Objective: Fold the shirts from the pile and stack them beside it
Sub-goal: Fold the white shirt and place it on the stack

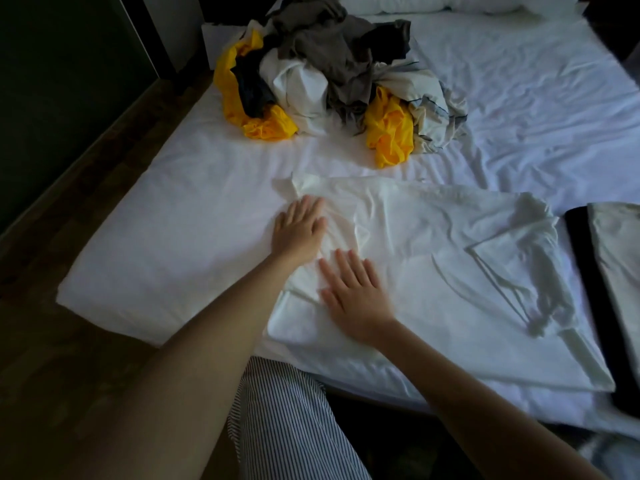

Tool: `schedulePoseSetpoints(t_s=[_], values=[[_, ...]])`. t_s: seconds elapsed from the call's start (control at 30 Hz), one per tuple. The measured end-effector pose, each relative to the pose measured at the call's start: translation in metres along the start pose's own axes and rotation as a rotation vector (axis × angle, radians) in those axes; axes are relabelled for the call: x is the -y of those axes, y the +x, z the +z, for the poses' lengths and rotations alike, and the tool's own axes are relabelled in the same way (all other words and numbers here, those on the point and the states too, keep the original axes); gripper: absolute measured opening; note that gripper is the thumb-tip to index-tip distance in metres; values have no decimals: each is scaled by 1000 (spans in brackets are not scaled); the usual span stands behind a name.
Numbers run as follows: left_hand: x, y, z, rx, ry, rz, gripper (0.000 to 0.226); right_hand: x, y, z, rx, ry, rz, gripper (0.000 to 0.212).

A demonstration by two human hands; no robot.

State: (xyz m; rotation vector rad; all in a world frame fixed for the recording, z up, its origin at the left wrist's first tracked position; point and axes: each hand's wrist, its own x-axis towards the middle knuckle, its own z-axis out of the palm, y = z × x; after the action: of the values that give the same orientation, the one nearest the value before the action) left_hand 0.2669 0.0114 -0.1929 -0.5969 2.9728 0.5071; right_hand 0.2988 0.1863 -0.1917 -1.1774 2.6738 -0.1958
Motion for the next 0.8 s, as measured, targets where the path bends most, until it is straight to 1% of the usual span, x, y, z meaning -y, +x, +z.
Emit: schedulePoseSetpoints(t_s=[0.1, 0.13, 0.17, 0.2, 0.23, 0.27, 0.3, 0.33, 0.37, 0.4, 0.43, 0.47, 0.53, 0.57, 0.6, 0.63, 0.7, 0.73, 0.8], values=[[-1, 17, -17, 10, -167, -208, 50, 0, -11, -7, -61, 15, -38, 71], [-2, 19, -23, -28, -266, -259, 48, 3, -15, -8, -52, 50, -18, 73], [-3, 21, -29, -98, -417, -310, 46, 8, -17, -7, -73, 91, -2, 74], [-4, 20, -33, -181, -598, -359, 44, 15, -21, -6, -109, 132, -3, 70], [-3, 18, -36, -254, -761, -400, 40, 24, -24, -6, -183, 154, -28, 64], [0, 16, -38, -286, -868, -420, 37, 32, -26, -5, -231, 169, -84, 57], [4, 14, -40, -264, -908, -421, 33, 41, -27, -4, -281, 194, -151, 52], [7, 12, -43, -214, -910, -411, 28, 48, -29, -2, -285, 204, -233, 50], [11, 12, -47, -158, -910, -405, 20, 55, -30, -2, -283, 208, -268, 50], [13, 14, -50, -108, -912, -398, 14, 60, -29, 1, -276, 197, -273, 52], [14, 15, -55, -61, -921, -401, 16, 65, -29, 3, -241, 175, -253, 57], [14, 17, -60, -3, -941, -411, 17, 69, -28, 8, -226, 137, -235, 65], [8, 19, -68, 107, -968, -451, 9, 76, -24, 17, -192, 61, -201, 78], [6, 22, -68, 143, -974, -455, 12, 79, -22, 19, -193, 46, -186, 80], [4, 25, -67, 157, -983, -462, 21, 82, -20, 19, -205, 36, -175, 79], [2, 27, -66, 146, -996, -478, 29, 83, -19, 18, -220, 39, -172, 75], [1, 30, -61, 86, -1046, -556, 36, 83, -18, 18, -252, 58, -174, 63], [2, 31, -58, 56, -1055, -584, 37, 83, -19, 18, -271, 79, -169, 56], [3, 34, -55, 20, -1023, -582, 32, 80, -20, 18, -338, 174, -141, 32]])
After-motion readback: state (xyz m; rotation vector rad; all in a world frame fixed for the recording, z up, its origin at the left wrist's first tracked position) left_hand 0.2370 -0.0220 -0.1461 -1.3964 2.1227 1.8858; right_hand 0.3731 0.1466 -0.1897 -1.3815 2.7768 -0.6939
